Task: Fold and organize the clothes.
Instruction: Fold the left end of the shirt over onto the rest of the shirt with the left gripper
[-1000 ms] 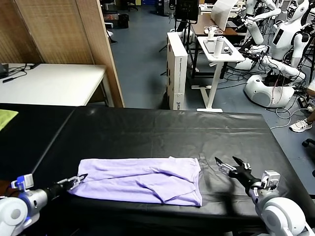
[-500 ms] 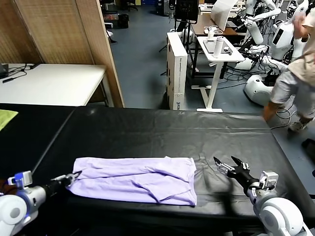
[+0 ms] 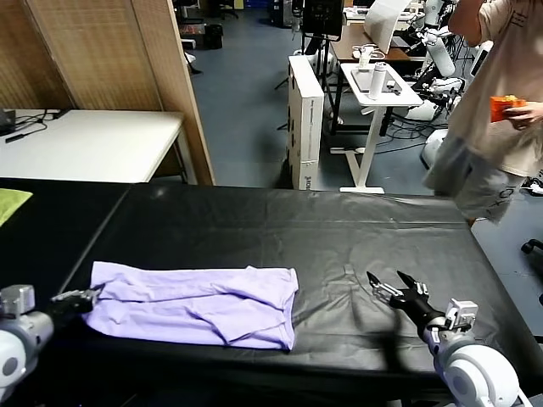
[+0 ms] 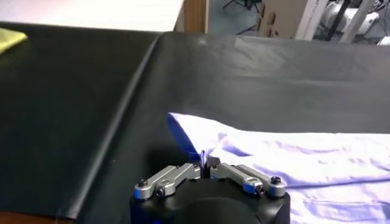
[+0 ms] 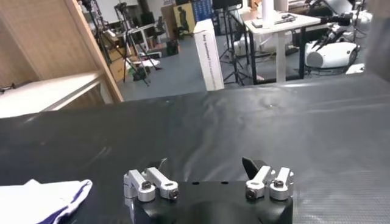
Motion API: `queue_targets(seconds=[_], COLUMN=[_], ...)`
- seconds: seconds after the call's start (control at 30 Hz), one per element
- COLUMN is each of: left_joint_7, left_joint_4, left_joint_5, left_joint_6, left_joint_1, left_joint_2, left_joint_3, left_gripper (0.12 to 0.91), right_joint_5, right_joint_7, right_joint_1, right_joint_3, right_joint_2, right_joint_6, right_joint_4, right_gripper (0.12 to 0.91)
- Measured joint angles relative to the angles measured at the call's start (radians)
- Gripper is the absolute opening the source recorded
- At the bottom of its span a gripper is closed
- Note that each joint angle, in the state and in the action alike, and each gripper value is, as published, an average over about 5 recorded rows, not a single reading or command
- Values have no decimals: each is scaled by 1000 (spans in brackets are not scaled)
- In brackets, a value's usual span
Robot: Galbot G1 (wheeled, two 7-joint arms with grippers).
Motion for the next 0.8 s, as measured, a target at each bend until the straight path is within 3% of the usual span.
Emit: queue_targets(seconds=[0.2,0.37,0.8], left_joint_7=[-73,-104,-198], left_joint_4=[-106,-160,-170], left_joint_5=[-108,-138,-212], left_joint_6=[0,0,-1], left_joint_1=[-30,-76,-210], left_joint_2=[-79,-135,-211], left_joint_3=[96,216,468], left_gripper=[185,185,185], right_joint_5=[-38,-73,-129], right_joint_7=[-4,-6,-9], right_joint_1=[-46,-86,-137], right_joint_3=[33,59,77], right_joint_2=[16,37,86], right_joint_6=[9,12,14], right_joint_4=[12,17,25], right_gripper=[907,907,907])
